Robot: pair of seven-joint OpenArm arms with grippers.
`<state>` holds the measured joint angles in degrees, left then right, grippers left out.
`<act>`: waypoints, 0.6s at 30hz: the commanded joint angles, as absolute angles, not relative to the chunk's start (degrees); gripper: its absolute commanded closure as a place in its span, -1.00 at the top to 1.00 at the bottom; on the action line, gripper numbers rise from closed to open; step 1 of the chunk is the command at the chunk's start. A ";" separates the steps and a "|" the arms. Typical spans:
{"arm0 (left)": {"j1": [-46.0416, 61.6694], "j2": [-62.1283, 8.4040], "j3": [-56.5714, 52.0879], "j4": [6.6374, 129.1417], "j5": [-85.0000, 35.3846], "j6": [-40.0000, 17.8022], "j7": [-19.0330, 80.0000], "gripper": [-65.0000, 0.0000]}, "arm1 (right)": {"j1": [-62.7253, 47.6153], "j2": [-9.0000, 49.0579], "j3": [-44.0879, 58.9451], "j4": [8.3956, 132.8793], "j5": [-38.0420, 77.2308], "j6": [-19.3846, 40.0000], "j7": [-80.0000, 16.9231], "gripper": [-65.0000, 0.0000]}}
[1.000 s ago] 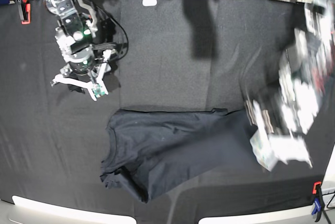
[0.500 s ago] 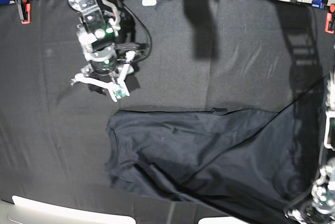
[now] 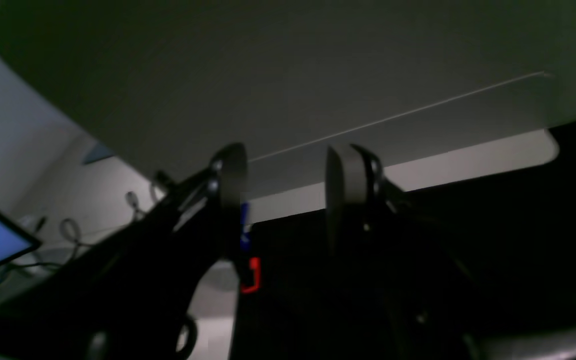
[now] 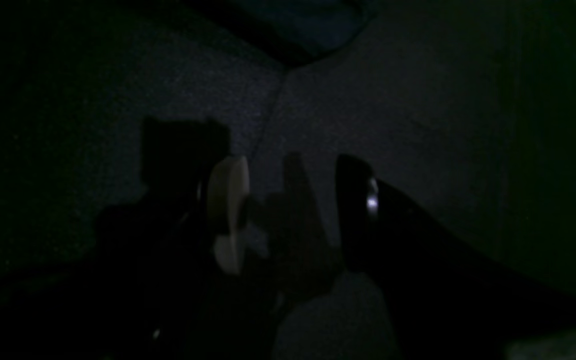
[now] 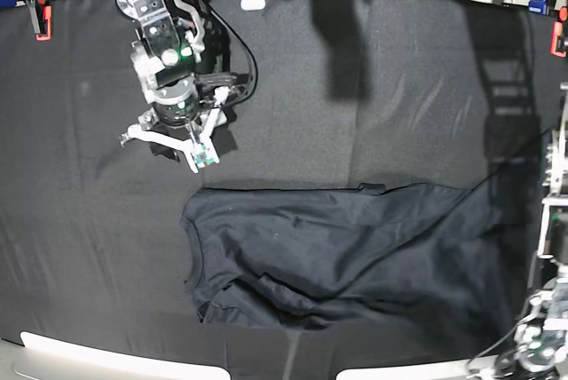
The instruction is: Layout the t-shirt on the table in an organized manner, then fold the t-shirt properly
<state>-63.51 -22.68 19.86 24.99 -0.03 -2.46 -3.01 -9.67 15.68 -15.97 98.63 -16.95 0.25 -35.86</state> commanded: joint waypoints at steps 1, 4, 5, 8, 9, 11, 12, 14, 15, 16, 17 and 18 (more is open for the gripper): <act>-66.19 -23.03 19.55 25.82 -0.08 -1.74 -4.73 -0.26 | -9.04 15.86 -15.66 99.66 -17.65 0.05 -34.74 -0.14; -66.19 -23.03 19.55 25.85 -0.12 -1.83 -3.14 -0.27 | -9.04 15.88 -15.66 99.66 -17.85 0.08 -33.85 -0.14; -66.19 -23.03 19.55 25.85 -0.12 -1.80 -1.17 -0.27 | -9.04 15.88 -15.73 99.66 -18.52 0.08 -33.15 -0.14; -66.06 -23.05 19.55 25.85 -0.12 -1.80 6.09 -0.27 | -8.82 15.90 -16.88 99.66 -23.03 0.12 -30.85 -0.14; -65.98 -23.05 19.55 25.98 -0.12 -1.80 8.05 -0.27 | -8.34 16.08 -17.61 99.63 -23.40 0.91 -31.03 -0.14; -65.39 -23.05 19.55 26.68 -0.12 -1.91 11.40 -0.30 | -6.76 16.91 -19.42 99.63 -22.96 5.74 -31.66 -0.14; -64.86 -23.14 19.55 27.40 -0.12 -1.96 13.06 -0.33 | -5.69 17.32 -20.43 99.63 -22.06 8.49 -32.29 -0.14; -62.72 -23.62 19.55 30.81 -0.23 -2.04 15.81 -0.34 | -3.27 17.80 -22.28 99.48 -21.71 12.14 -33.85 -0.14; -61.14 -24.10 19.55 33.28 -0.54 -2.13 17.04 -0.34 | -1.93 17.93 -22.98 99.13 -21.93 12.49 -34.15 -0.14; -59.18 -24.82 19.55 36.23 -0.93 -2.17 17.87 -0.34 | -0.58 17.96 -23.53 98.56 -21.93 12.69 -34.20 -0.14; -56.93 -25.67 19.55 39.86 -1.54 -2.15 18.57 -0.34 | 0.84 17.96 -23.83 97.71 -21.89 13.10 -34.37 -0.14; -54.57 -26.70 19.55 43.70 -2.22 -2.15 19.11 -0.34 | 2.35 17.96 -24.16 96.55 -21.87 14.28 -34.39 -0.14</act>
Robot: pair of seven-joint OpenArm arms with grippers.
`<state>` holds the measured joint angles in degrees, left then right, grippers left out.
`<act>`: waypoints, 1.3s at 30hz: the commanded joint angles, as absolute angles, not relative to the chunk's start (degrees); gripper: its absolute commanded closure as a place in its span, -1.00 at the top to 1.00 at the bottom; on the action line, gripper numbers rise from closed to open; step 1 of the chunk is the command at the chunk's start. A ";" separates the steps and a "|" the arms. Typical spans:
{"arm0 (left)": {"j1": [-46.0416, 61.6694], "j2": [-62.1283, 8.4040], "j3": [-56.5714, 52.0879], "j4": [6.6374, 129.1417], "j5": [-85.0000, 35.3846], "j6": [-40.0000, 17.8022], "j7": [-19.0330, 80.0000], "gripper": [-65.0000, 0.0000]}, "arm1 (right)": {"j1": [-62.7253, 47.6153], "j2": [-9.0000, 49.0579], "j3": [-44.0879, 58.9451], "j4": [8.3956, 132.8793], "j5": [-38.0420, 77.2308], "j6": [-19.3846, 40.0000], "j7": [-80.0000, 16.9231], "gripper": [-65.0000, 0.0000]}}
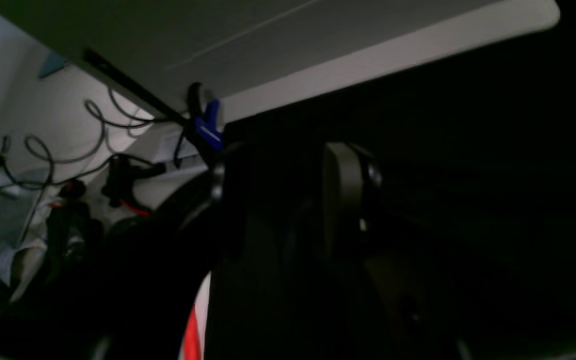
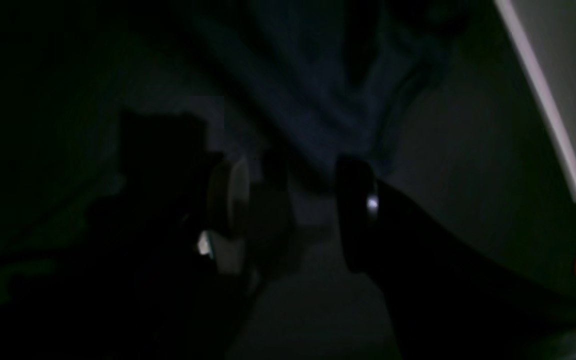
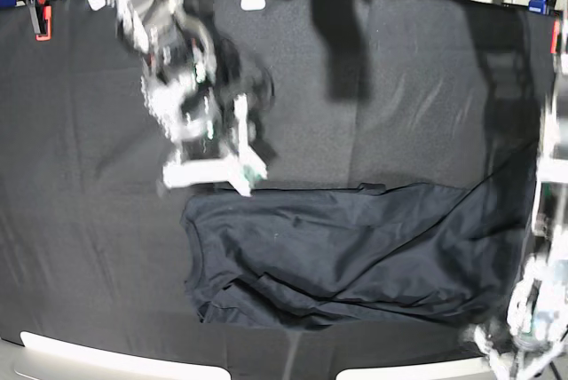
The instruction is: Layout the t-shirt on the table in an organized manner, then fold the t-shirt properly
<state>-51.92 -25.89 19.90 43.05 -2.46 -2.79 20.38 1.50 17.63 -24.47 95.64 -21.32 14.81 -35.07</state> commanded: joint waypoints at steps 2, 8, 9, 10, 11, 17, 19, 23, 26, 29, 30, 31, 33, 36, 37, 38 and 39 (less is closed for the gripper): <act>-49.50 -29.28 19.55 51.94 -4.19 -2.13 20.73 -0.34 | 5.52 18.15 -24.91 93.67 -21.32 17.63 -34.39 -0.14; -36.84 -36.45 19.53 73.71 -3.33 -1.74 28.36 -0.34 | 15.84 19.92 -32.25 82.32 -17.54 24.91 -34.92 -0.14; -35.42 -37.23 19.53 76.18 -2.57 -0.67 29.58 -0.34 | 17.32 20.01 -34.06 80.68 -17.56 24.91 -35.35 -0.14; -34.09 -37.91 19.53 78.17 -2.39 0.95 30.74 -0.34 | 18.74 20.01 -35.75 79.15 -17.56 24.88 -35.92 -0.14; -33.01 -38.33 19.49 79.75 -2.24 2.50 31.70 -0.34 | 20.03 19.97 -37.17 77.76 -17.56 24.88 -36.42 -0.14; -25.98 -38.44 16.51 81.87 -0.05 4.12 32.23 -0.34 | 25.43 19.53 -41.28 70.91 -17.58 24.80 -36.53 -0.25; -23.07 -38.41 14.96 81.87 -0.05 4.12 31.24 -0.34 | 26.17 19.70 -41.25 70.35 -17.58 24.77 -36.56 -0.54; -17.08 -38.41 12.10 81.87 -0.05 4.12 29.56 -0.34 | 27.18 19.66 -41.28 70.85 -17.45 24.47 -38.98 -1.00; -12.97 -38.41 9.98 81.87 -0.03 4.12 27.68 -0.34 | 27.14 20.14 -41.25 74.35 -13.78 25.69 -42.50 -1.00; -9.74 -38.44 7.97 81.87 -0.03 4.12 26.17 -0.34 | 27.14 22.26 -41.25 80.53 -3.99 31.18 -48.73 -1.00; -8.91 -38.41 7.18 81.87 -0.03 4.14 25.89 -0.34 | 27.14 23.29 -41.25 82.91 0.05 32.18 -51.20 -1.00; -8.23 -38.41 6.39 81.87 -0.03 4.12 25.78 -0.34 | 27.14 24.49 -41.25 85.19 4.03 32.73 -53.76 -1.00; -7.16 -38.46 5.13 81.87 -0.01 4.12 25.85 -0.34 | 26.96 27.44 -41.15 88.95 11.38 33.01 -58.85 -1.00; -5.96 -38.44 3.46 81.87 -0.03 4.12 25.65 -0.34 | 25.45 31.66 -40.58 91.72 17.78 34.79 -61.30 -1.00; -5.78 -38.44 3.09 81.87 -0.03 4.10 25.67 -0.34 | 24.75 32.97 -40.27 92.12 18.85 35.86 -62.24 -1.00; -5.69 -38.46 2.92 81.87 -0.03 4.12 25.67 -0.34 | 24.10 34.17 -39.99 92.51 20.03 37.01 -63.22 -1.00; -5.72 -38.46 2.92 81.87 -0.03 4.12 25.67 -0.34 | 23.49 35.53 -39.75 92.92 21.28 38.57 -64.23 -1.00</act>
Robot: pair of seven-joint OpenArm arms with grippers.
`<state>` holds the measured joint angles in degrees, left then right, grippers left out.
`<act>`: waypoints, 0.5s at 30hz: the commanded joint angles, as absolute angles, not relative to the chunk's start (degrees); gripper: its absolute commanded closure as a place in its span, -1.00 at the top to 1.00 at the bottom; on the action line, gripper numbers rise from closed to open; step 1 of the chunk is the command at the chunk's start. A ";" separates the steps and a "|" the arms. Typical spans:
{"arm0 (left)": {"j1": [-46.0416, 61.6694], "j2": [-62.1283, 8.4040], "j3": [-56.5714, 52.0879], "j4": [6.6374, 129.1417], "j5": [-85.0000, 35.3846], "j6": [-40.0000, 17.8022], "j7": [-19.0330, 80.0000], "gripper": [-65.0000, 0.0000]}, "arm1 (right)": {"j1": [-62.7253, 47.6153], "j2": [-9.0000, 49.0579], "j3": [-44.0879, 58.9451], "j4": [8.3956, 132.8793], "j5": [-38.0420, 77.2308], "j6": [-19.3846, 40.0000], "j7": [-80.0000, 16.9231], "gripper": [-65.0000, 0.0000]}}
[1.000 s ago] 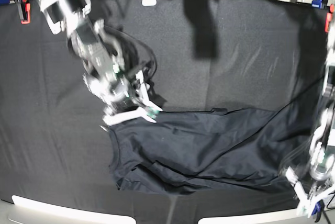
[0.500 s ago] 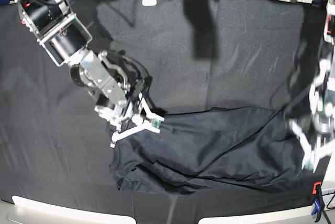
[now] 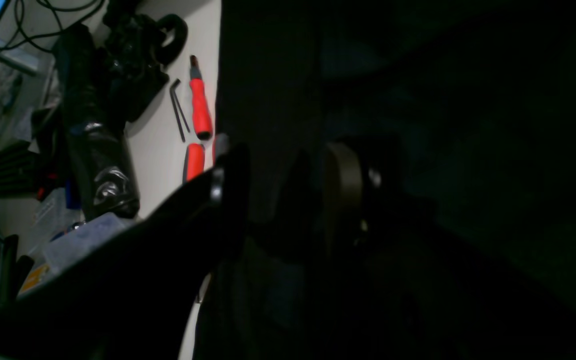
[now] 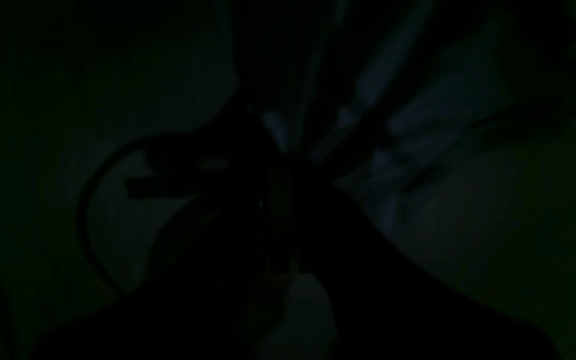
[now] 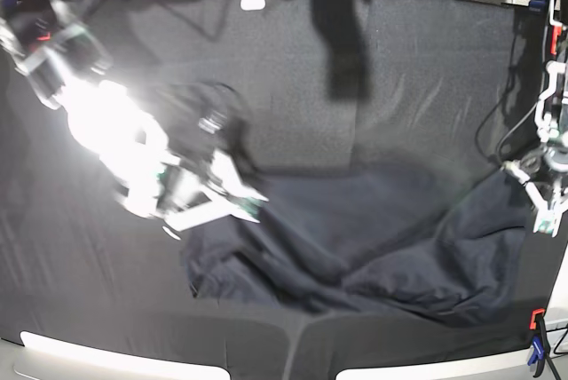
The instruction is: Layout the t-shirt on the table in an organized manner, then fold the t-shirt properly
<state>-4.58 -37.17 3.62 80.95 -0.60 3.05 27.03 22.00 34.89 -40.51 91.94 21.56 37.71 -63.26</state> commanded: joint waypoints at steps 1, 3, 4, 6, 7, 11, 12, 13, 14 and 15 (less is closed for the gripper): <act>-5.72 -38.41 2.94 81.87 -0.03 4.12 25.67 -0.34 | 22.98 36.91 -39.64 93.45 22.85 39.79 -65.28 -1.00; -5.74 -38.26 2.92 81.87 -0.01 4.12 25.65 -0.34 | 22.68 39.86 -39.64 94.61 26.72 40.00 -66.22 -1.00; -5.72 -38.17 2.94 81.87 -0.05 4.10 25.65 -0.34 | 22.72 41.21 -39.64 95.00 28.80 40.00 -66.26 -1.00; -5.72 -37.95 2.94 81.87 -0.05 4.12 25.67 -0.34 | 22.87 42.83 -38.76 95.29 29.65 40.00 -65.45 -1.00; -5.72 -37.95 2.94 81.87 -0.05 4.12 25.67 -0.34 | 22.87 42.87 -37.63 95.24 29.56 40.00 -64.36 -1.00; -5.72 -37.63 2.94 81.87 -0.03 4.12 26.04 -0.34 | 22.85 40.36 -30.50 94.52 27.68 40.00 -53.89 -1.00; -5.72 -37.56 2.94 81.87 -0.05 4.12 26.37 -0.34 | 22.87 38.52 -28.23 93.56 26.15 40.00 -51.46 -1.00; -5.72 -37.34 2.94 81.87 -0.01 4.10 26.96 -0.34 | 23.11 36.51 -26.02 92.03 24.86 40.00 -48.88 -1.00; -5.72 -37.12 2.94 81.87 -0.05 4.10 27.44 -0.34 | 23.49 34.44 -24.03 90.11 23.57 38.98 -46.22 -1.00; -5.69 -36.91 2.94 81.87 -0.05 4.12 27.64 -0.34 | 23.99 32.45 -22.44 87.94 22.11 37.93 -43.68 -1.00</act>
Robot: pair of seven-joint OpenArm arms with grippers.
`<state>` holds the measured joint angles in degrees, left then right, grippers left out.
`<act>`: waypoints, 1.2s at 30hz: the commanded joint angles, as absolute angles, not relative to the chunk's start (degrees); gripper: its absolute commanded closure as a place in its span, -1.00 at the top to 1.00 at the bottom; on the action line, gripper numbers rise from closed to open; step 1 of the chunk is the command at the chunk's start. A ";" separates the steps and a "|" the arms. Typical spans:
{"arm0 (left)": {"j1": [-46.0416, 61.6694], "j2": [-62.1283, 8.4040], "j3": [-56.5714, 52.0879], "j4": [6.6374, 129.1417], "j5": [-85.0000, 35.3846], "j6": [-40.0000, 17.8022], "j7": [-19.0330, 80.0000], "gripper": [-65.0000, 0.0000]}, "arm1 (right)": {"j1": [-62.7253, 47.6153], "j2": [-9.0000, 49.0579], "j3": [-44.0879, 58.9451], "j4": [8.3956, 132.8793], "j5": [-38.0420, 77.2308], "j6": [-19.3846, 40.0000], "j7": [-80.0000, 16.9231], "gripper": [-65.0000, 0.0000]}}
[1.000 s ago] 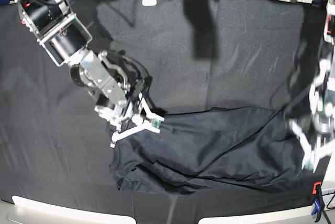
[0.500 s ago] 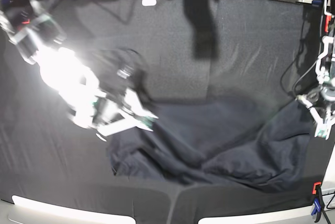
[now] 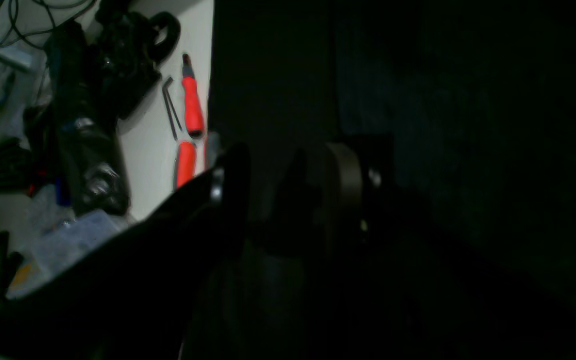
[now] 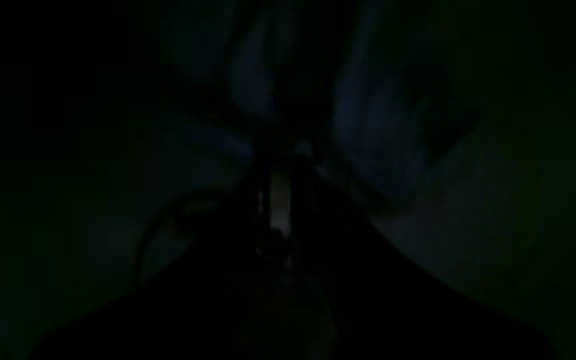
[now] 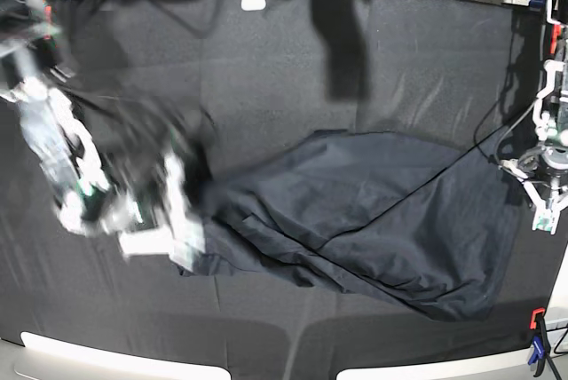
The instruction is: Layout the t-shirt on the table in an organized manner, then fold the t-shirt properly
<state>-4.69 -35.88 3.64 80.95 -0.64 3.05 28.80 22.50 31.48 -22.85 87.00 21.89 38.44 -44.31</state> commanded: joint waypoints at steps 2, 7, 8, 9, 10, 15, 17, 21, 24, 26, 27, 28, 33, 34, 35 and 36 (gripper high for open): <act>-5.67 -36.47 2.94 81.87 -0.05 4.12 27.81 -0.34 | 25.80 28.25 -19.99 82.83 18.50 36.91 -39.35 -1.00; -5.67 -35.88 2.94 81.87 -0.05 4.12 27.83 -0.34 | 32.97 19.20 -17.91 68.95 8.60 35.38 -36.34 -1.00; -5.67 -35.90 2.94 81.87 -0.05 4.10 27.83 -0.34 | 34.48 17.76 -17.91 66.28 7.31 34.41 -35.48 -1.00; -5.67 -35.90 2.94 81.87 -0.05 4.10 27.83 -0.34 | 35.97 16.43 -17.91 63.75 6.04 33.01 -34.13 -1.00; -5.67 -35.90 2.94 81.87 -0.05 4.10 27.83 -0.34 | 37.32 15.14 -17.91 61.34 4.82 31.38 -32.58 -1.00; -5.65 -35.90 2.94 81.84 -0.05 4.10 27.86 -0.34 | 43.11 9.47 -17.91 50.85 -2.20 24.91 -26.35 -1.00; -5.54 -35.90 2.94 81.87 -0.08 4.10 27.86 -0.34 | 44.66 7.77 -17.91 47.55 -4.75 22.87 -24.71 -1.00; -5.54 -35.90 2.94 81.84 -0.05 4.10 28.69 -0.34 | 46.39 6.07 -17.91 44.91 -5.80 19.53 -22.59 -0.48; -5.39 -35.90 2.94 81.84 -0.08 4.10 28.71 -0.34 | 47.20 5.85 -17.91 44.93 -5.80 19.25 -20.36 -0.22; -5.04 -35.90 2.94 81.84 -0.05 4.10 28.67 -0.34 | 47.64 5.87 -17.91 44.99 -5.78 19.27 -20.56 -0.22; -4.86 -35.90 2.94 81.84 -0.08 4.10 28.69 -0.34 | 47.72 5.89 -17.91 45.30 -5.54 19.27 -20.62 -0.22; -4.62 -35.90 2.94 81.84 -0.05 4.10 28.62 -0.34 | 47.75 6.04 -17.91 45.80 -5.39 19.29 -21.39 -0.22; -3.44 -35.90 2.94 81.84 -0.05 4.10 28.27 -0.34 | 47.72 6.52 -17.91 50.61 -0.67 19.64 -26.28 -0.22; -3.44 -35.90 2.94 81.84 -0.05 4.10 28.32 -0.34 | 47.72 6.52 -17.91 51.88 -0.01 19.75 -27.51 -0.22; -3.46 -35.90 2.94 81.84 -0.05 4.10 28.32 -0.34 | 47.72 6.50 -17.91 53.12 0.75 19.81 -29.34 -0.22; -3.46 -35.90 2.94 81.84 -0.05 4.10 28.29 -0.34 | 47.64 6.50 -17.91 54.43 1.83 20.58 -31.73 -0.22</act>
<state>-2.42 -34.92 3.62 80.95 -0.60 3.05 29.58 45.28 6.52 -18.20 53.45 1.45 20.16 -33.43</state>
